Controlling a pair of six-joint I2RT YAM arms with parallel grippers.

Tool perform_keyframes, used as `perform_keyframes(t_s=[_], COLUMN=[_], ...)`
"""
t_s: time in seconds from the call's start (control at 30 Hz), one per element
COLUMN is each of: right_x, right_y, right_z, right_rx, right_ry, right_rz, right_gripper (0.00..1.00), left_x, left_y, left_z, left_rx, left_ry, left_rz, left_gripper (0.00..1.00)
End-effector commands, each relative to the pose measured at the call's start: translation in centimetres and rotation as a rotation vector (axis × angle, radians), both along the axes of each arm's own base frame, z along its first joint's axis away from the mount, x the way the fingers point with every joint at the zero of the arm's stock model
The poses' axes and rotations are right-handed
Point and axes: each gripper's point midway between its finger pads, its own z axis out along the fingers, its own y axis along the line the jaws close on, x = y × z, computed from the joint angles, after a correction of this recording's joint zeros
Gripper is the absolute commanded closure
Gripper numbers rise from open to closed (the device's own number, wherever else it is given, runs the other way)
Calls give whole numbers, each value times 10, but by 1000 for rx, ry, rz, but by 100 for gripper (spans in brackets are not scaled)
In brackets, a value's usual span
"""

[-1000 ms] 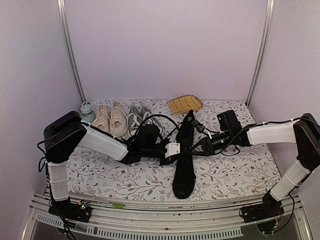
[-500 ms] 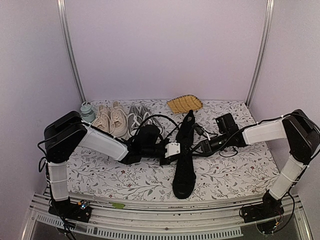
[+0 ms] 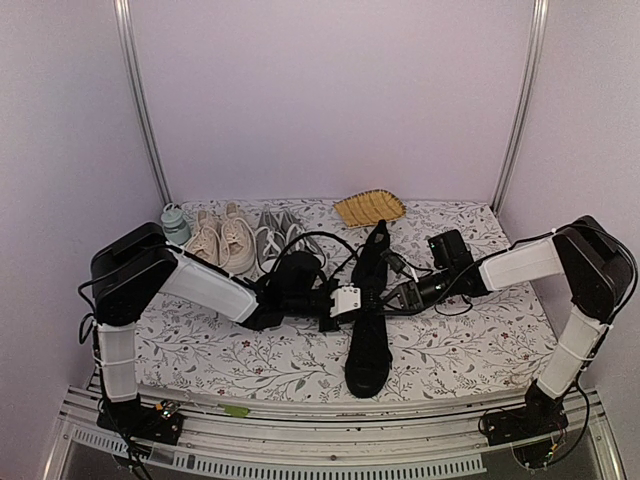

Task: Tie the shoes
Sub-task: Adjust the half-tied shoelace on the shoe.

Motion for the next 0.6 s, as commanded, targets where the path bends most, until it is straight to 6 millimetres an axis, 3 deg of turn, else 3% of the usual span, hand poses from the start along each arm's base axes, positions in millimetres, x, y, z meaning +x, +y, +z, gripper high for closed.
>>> perform_keyframes(t_s=[0.0,0.2,0.57], right_x=[-3,-3,-1], right_y=[7,14,18], right_z=[4,-1,6], right_rx=[44,31,50], right_ry=[7,15,5], right_rz=[43,53,66], right_gripper=[91,92,87], left_x=[-1,0,1], left_y=[-5,-6,-8], left_z=[-6,-4,-3], left_rx=[5,-2,-11], left_ry=[5,3,-1], left_rz=[-8,-2,2], left_gripper=[73,72,72])
